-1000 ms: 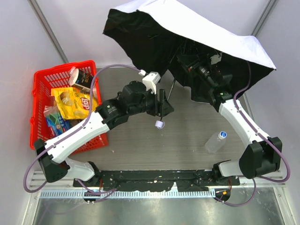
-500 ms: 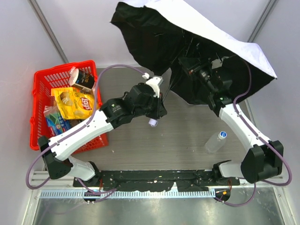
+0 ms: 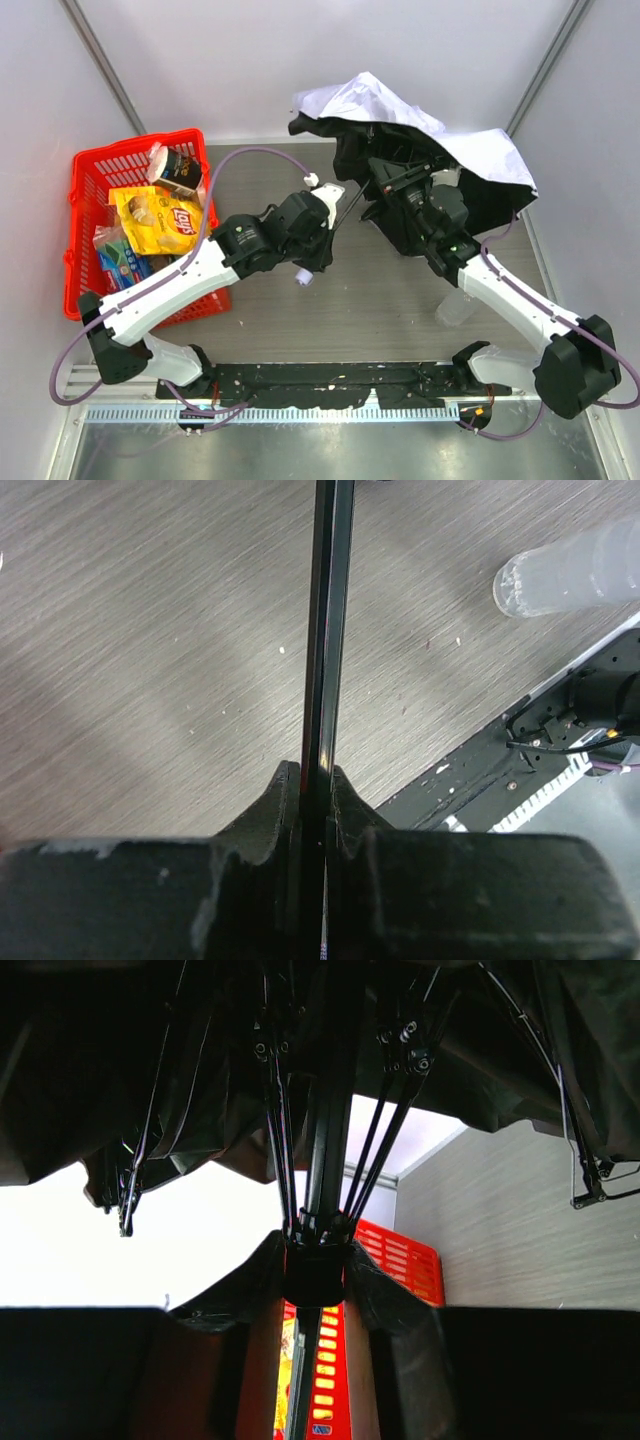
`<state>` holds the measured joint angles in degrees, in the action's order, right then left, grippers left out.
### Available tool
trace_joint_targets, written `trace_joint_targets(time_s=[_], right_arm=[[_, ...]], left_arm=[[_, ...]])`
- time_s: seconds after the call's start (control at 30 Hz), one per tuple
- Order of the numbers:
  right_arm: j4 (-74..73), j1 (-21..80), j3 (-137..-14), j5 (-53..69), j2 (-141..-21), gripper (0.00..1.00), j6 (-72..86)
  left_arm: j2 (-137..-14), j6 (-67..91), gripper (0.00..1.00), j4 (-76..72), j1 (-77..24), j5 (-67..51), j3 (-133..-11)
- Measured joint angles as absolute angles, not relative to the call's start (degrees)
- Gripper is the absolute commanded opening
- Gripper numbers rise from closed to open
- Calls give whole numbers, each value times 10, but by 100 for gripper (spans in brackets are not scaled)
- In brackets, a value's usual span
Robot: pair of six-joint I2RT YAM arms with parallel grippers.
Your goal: Put away the umbrella
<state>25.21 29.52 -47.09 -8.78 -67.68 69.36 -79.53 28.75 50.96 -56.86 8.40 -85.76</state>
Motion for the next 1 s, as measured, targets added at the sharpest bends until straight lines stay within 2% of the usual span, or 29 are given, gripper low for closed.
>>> trace_joint_targets(time_s=[0.4, 0.5, 0.67, 0.83, 0.87, 0.93, 1.0], right_arm=[[264, 287, -526, -22, -693, 1, 692], [270, 314, -537, -46, -715, 1, 694], [262, 429, -538, -12, -736, 1, 678], [226, 422, -561, 10, -729, 1, 641], [220, 414, -567, 17, -728, 1, 634], [218, 397, -574, 39, -728, 1, 627], [217, 378, -575, 76, -728, 1, 628]], left_arm=[[-726, 294, 0, 411, -556, 69, -786], [-725, 296, 0, 412, -545, 74, -786], [-755, 302, 0, 347, -501, 114, -807], [-771, 307, 1, 302, -490, 112, -815], [-771, 311, 10, 288, -490, 110, -814], [-765, 317, 38, 261, -490, 103, -802], [-750, 319, 57, 232, -490, 95, -780]])
